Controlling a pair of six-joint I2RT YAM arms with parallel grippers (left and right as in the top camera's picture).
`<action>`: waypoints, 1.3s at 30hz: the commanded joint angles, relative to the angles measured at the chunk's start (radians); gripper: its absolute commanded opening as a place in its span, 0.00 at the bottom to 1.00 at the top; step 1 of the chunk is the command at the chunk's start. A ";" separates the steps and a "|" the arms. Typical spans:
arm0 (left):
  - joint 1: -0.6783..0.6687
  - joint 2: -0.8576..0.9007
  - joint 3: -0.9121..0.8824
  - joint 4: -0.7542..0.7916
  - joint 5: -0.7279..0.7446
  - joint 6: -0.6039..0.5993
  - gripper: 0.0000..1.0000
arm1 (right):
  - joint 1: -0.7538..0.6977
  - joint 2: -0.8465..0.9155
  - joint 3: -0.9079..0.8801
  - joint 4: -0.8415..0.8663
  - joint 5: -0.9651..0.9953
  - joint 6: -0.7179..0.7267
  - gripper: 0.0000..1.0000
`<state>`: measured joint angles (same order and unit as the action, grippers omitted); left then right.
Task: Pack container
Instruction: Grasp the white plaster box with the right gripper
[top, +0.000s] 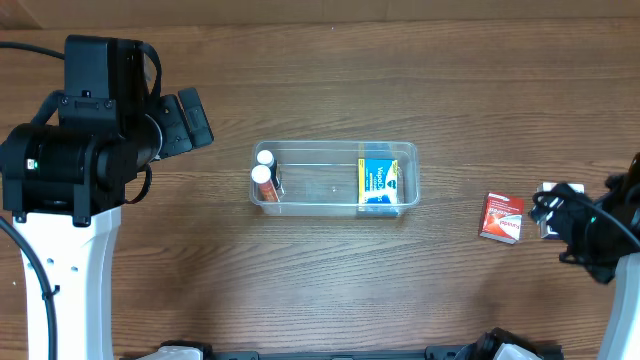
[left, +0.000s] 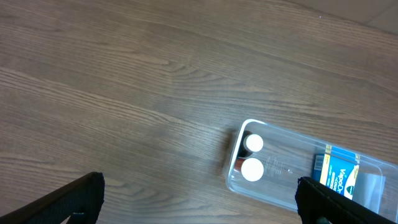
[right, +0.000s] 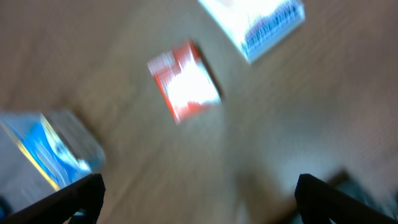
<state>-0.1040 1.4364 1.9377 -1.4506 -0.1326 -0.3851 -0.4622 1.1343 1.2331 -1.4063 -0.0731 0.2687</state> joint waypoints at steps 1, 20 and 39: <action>0.006 0.003 0.006 0.003 -0.013 0.027 1.00 | 0.003 0.020 0.001 0.147 0.073 -0.107 1.00; 0.006 0.003 0.006 0.011 -0.009 0.042 1.00 | -0.090 0.626 0.001 0.487 0.192 -0.460 1.00; 0.006 0.003 0.006 0.036 -0.008 0.041 1.00 | -0.096 0.761 -0.003 0.560 0.117 -0.504 0.98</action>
<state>-0.1040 1.4364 1.9377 -1.4174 -0.1326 -0.3630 -0.5560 1.8759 1.2327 -0.8482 0.0666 -0.2325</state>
